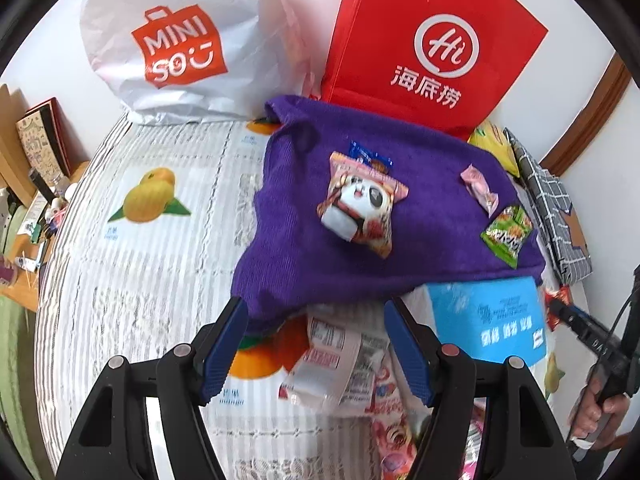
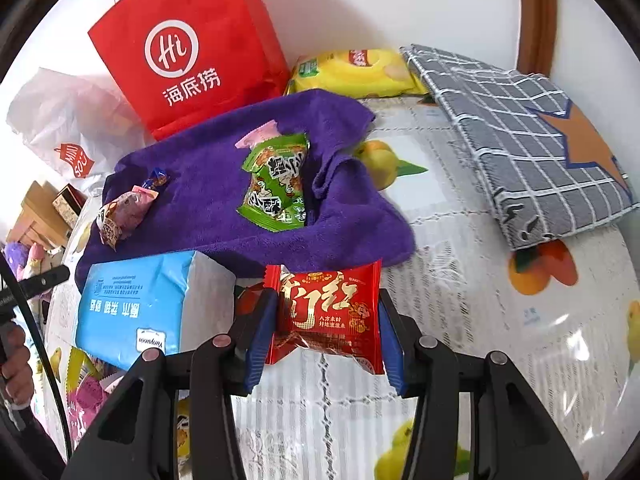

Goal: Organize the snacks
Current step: 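Grasp the red packet with the right tool while the left tool grasps the white printed packet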

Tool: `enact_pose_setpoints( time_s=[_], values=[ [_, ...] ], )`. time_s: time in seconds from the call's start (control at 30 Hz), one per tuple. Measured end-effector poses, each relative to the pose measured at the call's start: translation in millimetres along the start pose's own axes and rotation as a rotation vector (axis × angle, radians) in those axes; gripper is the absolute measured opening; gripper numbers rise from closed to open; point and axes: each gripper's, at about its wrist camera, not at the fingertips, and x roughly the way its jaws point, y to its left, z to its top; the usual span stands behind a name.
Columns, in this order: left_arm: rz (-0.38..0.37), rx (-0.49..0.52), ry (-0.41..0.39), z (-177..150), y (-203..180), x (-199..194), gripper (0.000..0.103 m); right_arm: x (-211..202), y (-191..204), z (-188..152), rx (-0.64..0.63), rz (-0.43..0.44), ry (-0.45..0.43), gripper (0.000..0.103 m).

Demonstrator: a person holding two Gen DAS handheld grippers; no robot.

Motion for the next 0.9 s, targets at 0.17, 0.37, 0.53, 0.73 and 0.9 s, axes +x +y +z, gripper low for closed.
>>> enact_pose_setpoints(
  time_s=[0.17, 0.37, 0.53, 0.73, 0.9],
  values=[
    [0.012, 0.008, 0.028, -16, -1, 7, 0.069, -10, 3, -7, -0.016, -0.020, -0.013, 0.048],
    [0.028, 0.026, 0.062, -27, -3, 21, 0.069, -15, 4, -15, -0.032, -0.041, -0.011, 0.048],
    [0.019, 0.030, 0.069, -29, -5, 29, 0.068, -18, 3, -19, -0.028, -0.061, -0.005, 0.048],
    [0.019, 0.046, 0.078, -27, -7, 38, 0.063, -23, 3, -21, -0.016, -0.047, -0.013, 0.048],
    [-0.002, 0.054, 0.070, -26, -9, 38, 0.047, -21, 6, -20, -0.019, -0.051, -0.008, 0.048]
  ],
)
